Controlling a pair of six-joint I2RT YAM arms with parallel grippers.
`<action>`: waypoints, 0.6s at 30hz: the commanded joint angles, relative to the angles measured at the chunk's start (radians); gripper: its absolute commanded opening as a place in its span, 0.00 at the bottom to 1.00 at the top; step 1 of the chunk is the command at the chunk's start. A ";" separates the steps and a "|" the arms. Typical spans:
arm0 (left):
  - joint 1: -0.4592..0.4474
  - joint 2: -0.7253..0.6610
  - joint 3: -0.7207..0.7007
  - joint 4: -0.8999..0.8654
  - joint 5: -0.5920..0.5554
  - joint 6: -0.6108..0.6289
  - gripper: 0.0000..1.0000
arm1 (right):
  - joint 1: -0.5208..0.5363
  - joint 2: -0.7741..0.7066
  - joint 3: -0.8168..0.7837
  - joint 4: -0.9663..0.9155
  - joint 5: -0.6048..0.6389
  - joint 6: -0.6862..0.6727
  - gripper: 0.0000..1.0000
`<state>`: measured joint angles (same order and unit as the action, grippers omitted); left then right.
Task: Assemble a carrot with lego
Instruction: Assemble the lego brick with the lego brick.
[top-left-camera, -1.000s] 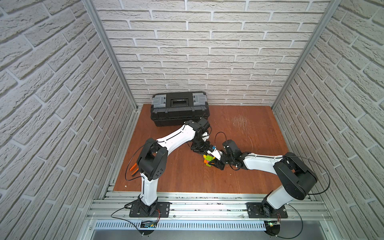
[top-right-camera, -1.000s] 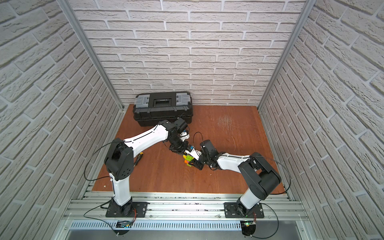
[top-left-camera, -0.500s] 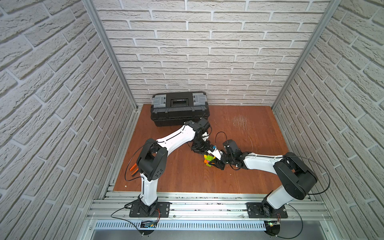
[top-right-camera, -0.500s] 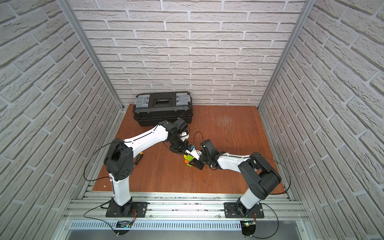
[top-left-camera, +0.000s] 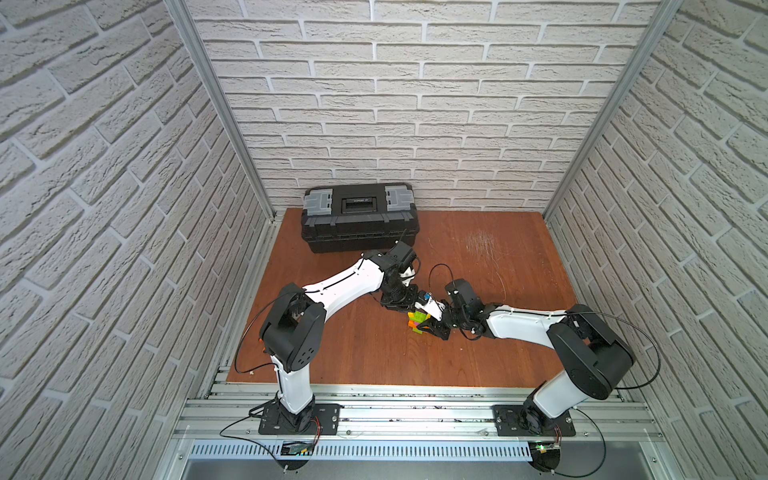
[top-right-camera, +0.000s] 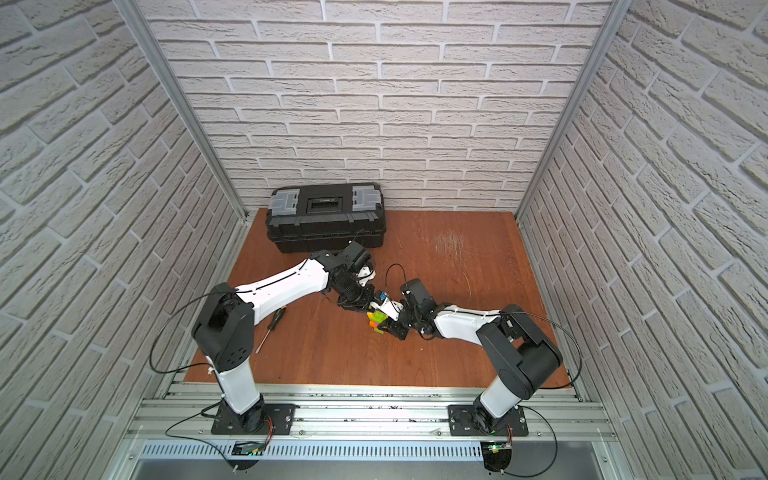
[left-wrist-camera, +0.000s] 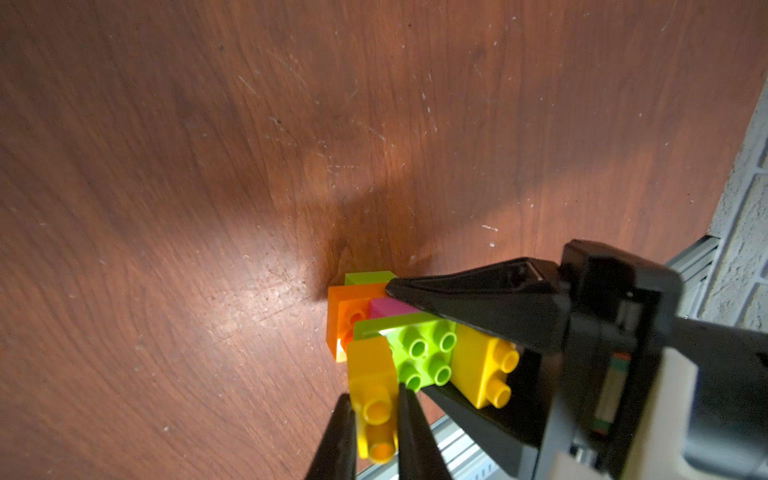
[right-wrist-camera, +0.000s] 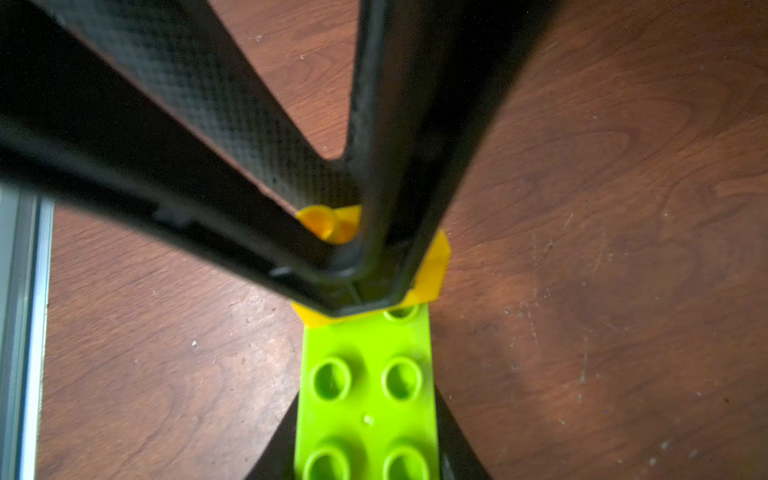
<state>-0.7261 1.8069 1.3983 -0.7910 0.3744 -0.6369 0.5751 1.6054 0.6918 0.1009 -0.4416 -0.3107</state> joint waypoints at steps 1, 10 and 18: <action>-0.119 -0.024 -0.024 0.186 0.225 0.026 0.00 | 0.057 0.047 0.019 -0.045 0.040 -0.002 0.26; -0.118 -0.028 -0.015 0.174 0.216 0.034 0.00 | 0.062 0.012 0.000 -0.028 0.059 0.013 0.38; -0.118 -0.031 -0.010 0.164 0.208 0.037 0.00 | 0.063 -0.032 -0.028 -0.006 0.082 0.045 0.40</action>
<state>-0.7410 1.7927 1.3781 -0.7689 0.3733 -0.6468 0.5900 1.5761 0.6685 0.0631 -0.3912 -0.2932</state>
